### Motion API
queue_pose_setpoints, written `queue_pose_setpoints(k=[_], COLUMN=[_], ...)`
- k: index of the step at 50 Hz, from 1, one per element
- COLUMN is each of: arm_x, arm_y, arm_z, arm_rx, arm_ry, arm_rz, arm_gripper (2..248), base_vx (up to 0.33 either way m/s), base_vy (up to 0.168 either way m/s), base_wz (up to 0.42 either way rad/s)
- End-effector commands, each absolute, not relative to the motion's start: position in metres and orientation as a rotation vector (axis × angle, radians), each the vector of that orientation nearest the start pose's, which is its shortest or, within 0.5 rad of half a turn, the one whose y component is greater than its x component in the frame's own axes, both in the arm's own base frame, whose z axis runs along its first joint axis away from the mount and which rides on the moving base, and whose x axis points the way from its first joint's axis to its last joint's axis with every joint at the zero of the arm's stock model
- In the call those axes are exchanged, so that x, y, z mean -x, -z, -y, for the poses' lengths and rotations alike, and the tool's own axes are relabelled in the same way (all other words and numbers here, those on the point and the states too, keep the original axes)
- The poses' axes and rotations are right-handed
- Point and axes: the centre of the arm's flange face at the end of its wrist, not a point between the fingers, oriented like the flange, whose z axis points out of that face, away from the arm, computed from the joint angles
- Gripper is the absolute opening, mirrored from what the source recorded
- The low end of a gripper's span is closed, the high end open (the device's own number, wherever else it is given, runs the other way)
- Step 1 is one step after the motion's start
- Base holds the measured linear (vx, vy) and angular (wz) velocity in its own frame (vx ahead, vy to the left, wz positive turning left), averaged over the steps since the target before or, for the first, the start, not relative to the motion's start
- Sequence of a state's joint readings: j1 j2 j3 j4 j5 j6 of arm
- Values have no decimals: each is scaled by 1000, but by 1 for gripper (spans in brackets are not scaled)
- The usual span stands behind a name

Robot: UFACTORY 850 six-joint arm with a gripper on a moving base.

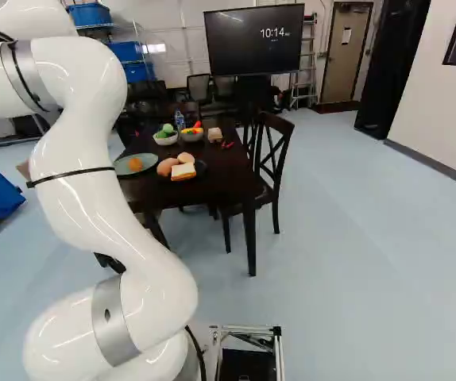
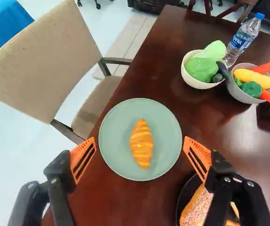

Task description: Move the croissant to the empty plate

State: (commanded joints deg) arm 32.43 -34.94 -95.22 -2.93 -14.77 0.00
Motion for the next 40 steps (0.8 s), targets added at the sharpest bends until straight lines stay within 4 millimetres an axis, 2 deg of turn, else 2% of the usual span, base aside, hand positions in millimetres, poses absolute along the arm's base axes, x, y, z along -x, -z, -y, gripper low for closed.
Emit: queue_pose_setpoints(k=[20, 40], arm_x=[-616, -611], arm_y=[-537, -531], arm_z=[-374, -342], arm_rx=[2611, 2612], arm_ry=[1137, 1177], arm_rz=[794, 743], arm_gripper=[247, 247], base_vx=[0, 0], base_vy=[0, 0], base_wz=[0, 0])
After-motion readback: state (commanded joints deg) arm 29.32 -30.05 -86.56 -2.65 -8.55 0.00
